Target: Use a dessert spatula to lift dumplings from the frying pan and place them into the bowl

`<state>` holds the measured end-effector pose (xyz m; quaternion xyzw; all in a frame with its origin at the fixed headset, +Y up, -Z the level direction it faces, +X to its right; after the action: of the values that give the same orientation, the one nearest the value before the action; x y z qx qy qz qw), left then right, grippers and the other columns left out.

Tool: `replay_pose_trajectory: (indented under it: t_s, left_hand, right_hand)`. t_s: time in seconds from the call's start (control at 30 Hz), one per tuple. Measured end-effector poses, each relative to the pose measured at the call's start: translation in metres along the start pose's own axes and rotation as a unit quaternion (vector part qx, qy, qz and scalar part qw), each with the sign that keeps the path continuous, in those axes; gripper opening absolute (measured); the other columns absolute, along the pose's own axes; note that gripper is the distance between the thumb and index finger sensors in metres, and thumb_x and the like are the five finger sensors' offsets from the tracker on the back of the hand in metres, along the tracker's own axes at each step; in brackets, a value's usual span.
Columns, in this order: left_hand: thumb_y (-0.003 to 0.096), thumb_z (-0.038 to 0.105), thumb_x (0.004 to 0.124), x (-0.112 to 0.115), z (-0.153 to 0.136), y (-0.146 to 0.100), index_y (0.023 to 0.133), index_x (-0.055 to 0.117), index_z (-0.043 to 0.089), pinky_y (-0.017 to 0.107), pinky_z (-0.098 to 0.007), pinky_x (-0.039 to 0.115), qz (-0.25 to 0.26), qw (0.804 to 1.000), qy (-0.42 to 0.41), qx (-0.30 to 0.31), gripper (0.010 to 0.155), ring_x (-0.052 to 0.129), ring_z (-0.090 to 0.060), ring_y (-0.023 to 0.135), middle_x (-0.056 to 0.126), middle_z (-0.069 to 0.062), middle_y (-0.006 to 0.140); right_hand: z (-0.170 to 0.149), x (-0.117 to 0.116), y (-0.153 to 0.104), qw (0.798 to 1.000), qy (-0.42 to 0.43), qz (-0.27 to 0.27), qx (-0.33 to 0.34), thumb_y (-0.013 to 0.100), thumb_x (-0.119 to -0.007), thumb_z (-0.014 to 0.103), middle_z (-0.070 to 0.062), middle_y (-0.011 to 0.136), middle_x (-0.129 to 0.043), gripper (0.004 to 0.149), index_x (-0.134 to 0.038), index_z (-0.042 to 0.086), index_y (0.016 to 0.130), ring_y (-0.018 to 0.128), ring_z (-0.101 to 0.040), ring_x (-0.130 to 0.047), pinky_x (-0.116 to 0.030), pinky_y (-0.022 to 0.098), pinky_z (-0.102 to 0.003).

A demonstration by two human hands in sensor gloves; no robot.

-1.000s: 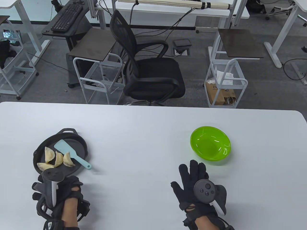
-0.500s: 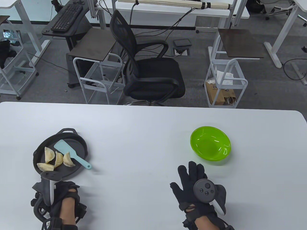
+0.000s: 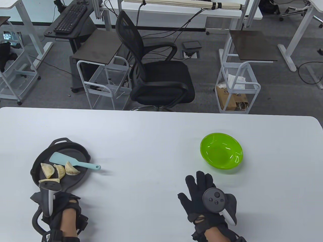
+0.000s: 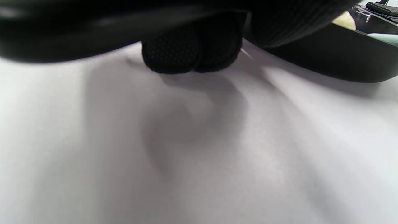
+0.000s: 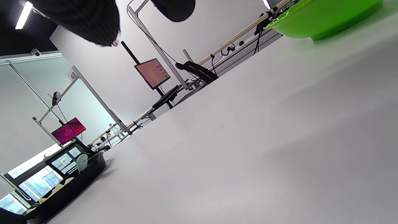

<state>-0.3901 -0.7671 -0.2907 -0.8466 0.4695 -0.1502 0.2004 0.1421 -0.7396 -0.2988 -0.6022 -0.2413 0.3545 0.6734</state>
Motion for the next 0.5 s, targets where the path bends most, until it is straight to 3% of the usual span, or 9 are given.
replay_pose_trajectory:
  t_s: [0.5]
  left_hand:
    - [0.0497, 0.051, 0.079, 0.0038, 0.0045, 0.0061, 0.101, 0.062, 0.022, 0.042, -0.046, 0.08, 0.011, 0.998, -0.046, 0.035, 0.062, 0.099, -0.013, 0.038, 0.101, 0.012, 0.051]
  right_hand:
    - [-0.0003, -0.0017, 0.0003, 1.0, 0.002, 0.011, -0.005, 0.058, -0.071, 0.052, -0.021, 0.114, -0.008, 0.073, -0.038, 0.015, 0.112, 0.098, -0.054, 0.003, -0.007, 0.071, -0.069]
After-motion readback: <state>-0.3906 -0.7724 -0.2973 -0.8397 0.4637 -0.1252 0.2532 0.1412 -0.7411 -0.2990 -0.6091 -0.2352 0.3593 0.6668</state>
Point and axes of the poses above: the tracker on the back of each hand, its own z axis roughly to the thumb side, its own y axis roughly from the wrist to the fingertips, x = y × z, the point moved 2 cm from there along y, roughly from the wrist to the fingertips
